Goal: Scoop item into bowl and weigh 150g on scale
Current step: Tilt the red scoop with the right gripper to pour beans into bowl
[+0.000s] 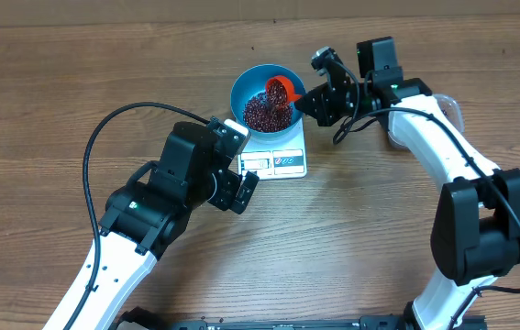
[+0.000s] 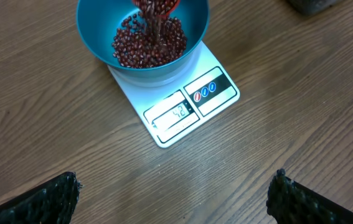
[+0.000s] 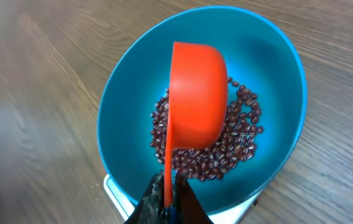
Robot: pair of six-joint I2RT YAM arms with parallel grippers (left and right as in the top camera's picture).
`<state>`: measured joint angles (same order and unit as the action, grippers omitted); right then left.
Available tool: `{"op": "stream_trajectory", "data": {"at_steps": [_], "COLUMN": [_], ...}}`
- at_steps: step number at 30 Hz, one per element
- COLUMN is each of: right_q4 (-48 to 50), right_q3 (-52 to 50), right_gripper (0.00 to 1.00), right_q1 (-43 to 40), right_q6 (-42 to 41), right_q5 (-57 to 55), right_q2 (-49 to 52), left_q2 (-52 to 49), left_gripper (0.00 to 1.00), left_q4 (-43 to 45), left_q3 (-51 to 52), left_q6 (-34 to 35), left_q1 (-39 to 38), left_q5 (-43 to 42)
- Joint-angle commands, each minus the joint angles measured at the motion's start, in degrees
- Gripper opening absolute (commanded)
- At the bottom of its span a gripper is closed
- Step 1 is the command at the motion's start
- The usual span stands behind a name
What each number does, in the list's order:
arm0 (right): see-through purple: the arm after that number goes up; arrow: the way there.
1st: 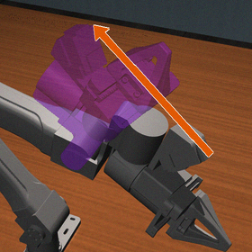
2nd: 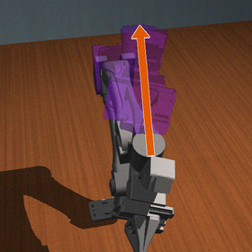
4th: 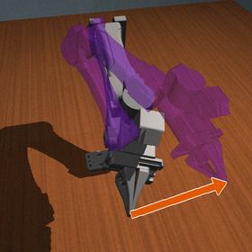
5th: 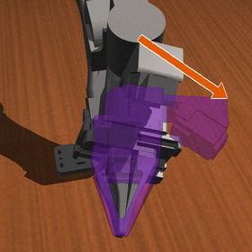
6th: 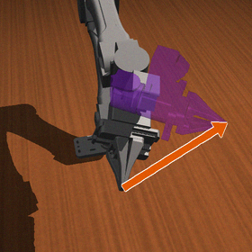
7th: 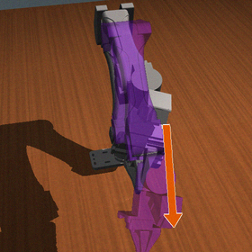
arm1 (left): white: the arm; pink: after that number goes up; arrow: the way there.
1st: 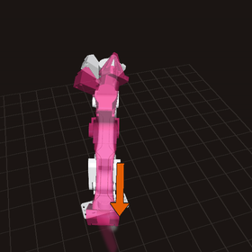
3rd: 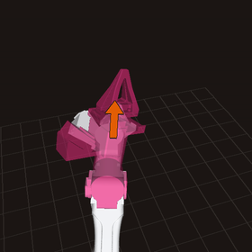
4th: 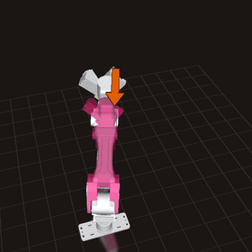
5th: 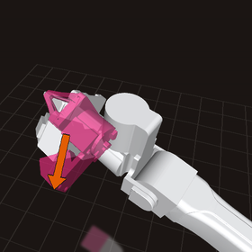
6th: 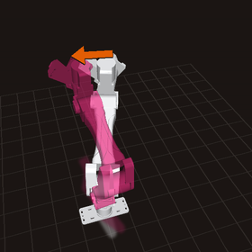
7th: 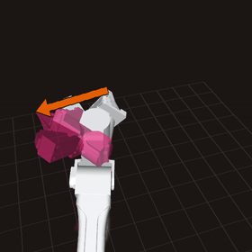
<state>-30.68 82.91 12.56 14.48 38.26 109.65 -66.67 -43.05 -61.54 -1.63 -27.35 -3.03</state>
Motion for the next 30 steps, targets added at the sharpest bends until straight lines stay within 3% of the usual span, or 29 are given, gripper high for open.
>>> {"op": "stream_trajectory", "data": {"at_steps": [1, 21, 30], "right_q4": [0.31, 0.17, 0.17], "right_q3": [2.36, 2.36, 2.36], "right_gripper": [0.04, 0.04, 0.04], "right_q1": [1.07, 8.09, 9.42], "right_q6": [2.34, 5.35, 6.05], "right_q5": [-3.8, -24.63, -28.63], "right_q2": [-3.34, -4.92, -5.77], "left_q2": [-0.39, -0.39, -0.39], "left_gripper": [1.0, 0.99, 0.99], "left_q4": [0.17, 0.17, 0.17], "left_q3": [-1.36, -1.36, -1.36], "left_q6": [0.55, 0.55, 0.55], "left_q1": [-0.15, -0.15, -0.15], "left_q5": [-0.87, -0.87, -0.87]}}
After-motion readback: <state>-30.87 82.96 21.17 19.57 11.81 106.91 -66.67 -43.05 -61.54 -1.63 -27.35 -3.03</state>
